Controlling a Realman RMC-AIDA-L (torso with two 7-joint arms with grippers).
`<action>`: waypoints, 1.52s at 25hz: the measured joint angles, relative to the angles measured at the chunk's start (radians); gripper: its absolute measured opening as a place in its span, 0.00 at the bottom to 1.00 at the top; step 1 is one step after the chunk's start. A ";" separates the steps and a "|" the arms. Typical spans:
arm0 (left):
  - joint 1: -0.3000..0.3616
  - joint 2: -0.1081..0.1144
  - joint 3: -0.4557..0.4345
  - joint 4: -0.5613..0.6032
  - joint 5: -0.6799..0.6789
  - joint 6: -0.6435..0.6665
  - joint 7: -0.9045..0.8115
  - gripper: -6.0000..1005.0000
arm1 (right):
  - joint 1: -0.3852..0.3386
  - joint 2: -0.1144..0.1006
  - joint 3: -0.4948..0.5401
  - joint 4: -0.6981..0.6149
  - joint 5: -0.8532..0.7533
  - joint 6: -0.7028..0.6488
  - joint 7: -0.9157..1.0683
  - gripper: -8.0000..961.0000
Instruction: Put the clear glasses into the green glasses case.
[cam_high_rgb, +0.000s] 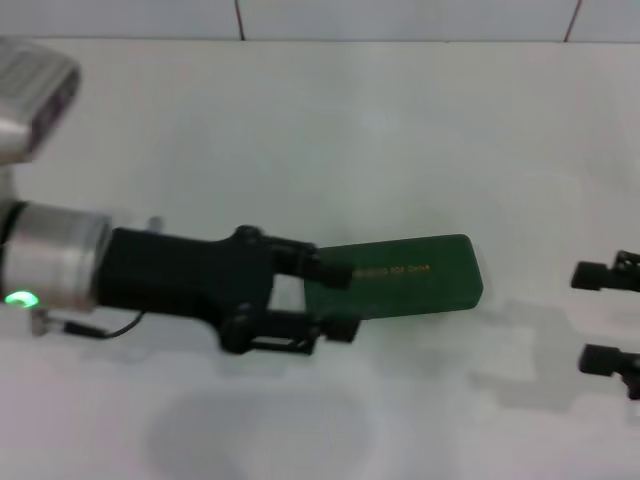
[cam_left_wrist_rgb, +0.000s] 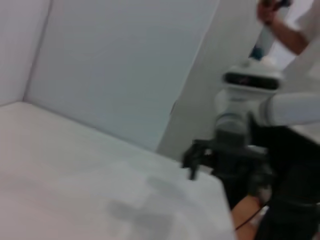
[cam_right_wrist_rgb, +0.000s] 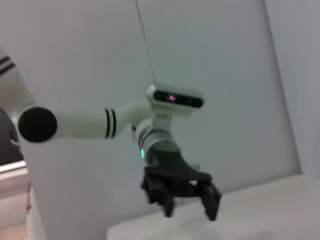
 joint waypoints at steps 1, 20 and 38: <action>0.007 0.005 -0.013 -0.003 -0.002 0.025 0.003 0.39 | 0.016 0.001 -0.001 0.016 0.002 0.001 -0.004 0.80; 0.086 0.056 -0.101 -0.044 0.003 0.098 0.186 0.89 | 0.213 0.026 -0.125 0.129 0.014 0.087 -0.014 0.80; 0.092 0.054 -0.135 -0.044 -0.001 0.098 0.183 0.88 | 0.278 0.026 -0.152 0.199 0.052 0.164 -0.072 0.80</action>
